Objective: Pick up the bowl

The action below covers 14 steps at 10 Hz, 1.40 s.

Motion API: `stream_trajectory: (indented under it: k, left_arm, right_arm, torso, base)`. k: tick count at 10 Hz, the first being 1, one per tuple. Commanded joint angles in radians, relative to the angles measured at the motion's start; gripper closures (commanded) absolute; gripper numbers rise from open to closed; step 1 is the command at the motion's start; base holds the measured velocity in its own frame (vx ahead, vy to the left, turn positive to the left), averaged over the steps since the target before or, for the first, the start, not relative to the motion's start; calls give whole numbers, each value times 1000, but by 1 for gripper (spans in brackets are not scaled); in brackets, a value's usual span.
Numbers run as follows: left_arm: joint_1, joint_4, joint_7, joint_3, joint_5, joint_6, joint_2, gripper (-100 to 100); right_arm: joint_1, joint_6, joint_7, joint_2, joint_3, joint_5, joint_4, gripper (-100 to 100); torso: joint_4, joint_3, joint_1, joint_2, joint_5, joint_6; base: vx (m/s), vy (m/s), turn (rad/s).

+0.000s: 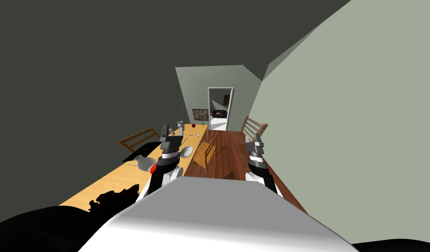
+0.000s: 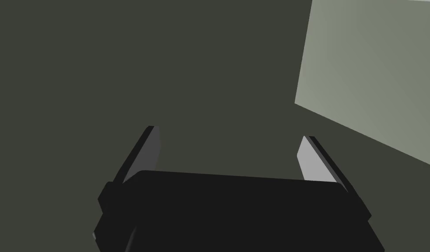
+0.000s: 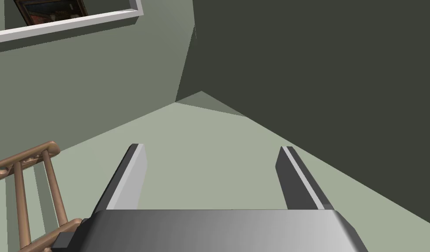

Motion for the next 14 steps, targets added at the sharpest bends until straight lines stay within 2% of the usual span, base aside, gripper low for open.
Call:
stream_trajectory:
  k: [1,4,9,12,13,14]
  left_arm:
    - [-19,33,-6,8,1,44,35,-100]
    - [-48,89,-16,20,4,117,74,-100]
    - [-117,220,-34,48,15,275,141,-100]
    - [-132,253,-37,55,19,331,154,-100]
    - [-148,285,-40,61,23,372,165,-100]
    - [-148,285,-40,61,23,372,165,-100]
  right_arm:
    - [0,0,0,0,0,0,0,0]
    - [0,0,0,0,0,0,0,0]
    - [0,0,0,0,0,0,0,0]
    - [0,0,0,0,0,0,0,0]
    - [0,0,0,0,0,0,0,0]
    - [0,0,0,0,0,0,0,0]
  torso:
    - [0,0,0,0,0,0]
    - [1,1,-4,3,-1,0]
    - [1,2,-4,3,-1,0]
    - [0,1,-2,1,-1,0]
    - [0,1,-1,1,0,0]
    - [0,0,-1,1,0,0]
  base:
    - [-32,-43,67]
    - [-46,-65,56]
    - [-45,-64,63]
    - [-23,-30,33]
    - [-17,-24,47]
    - [-16,-24,25]
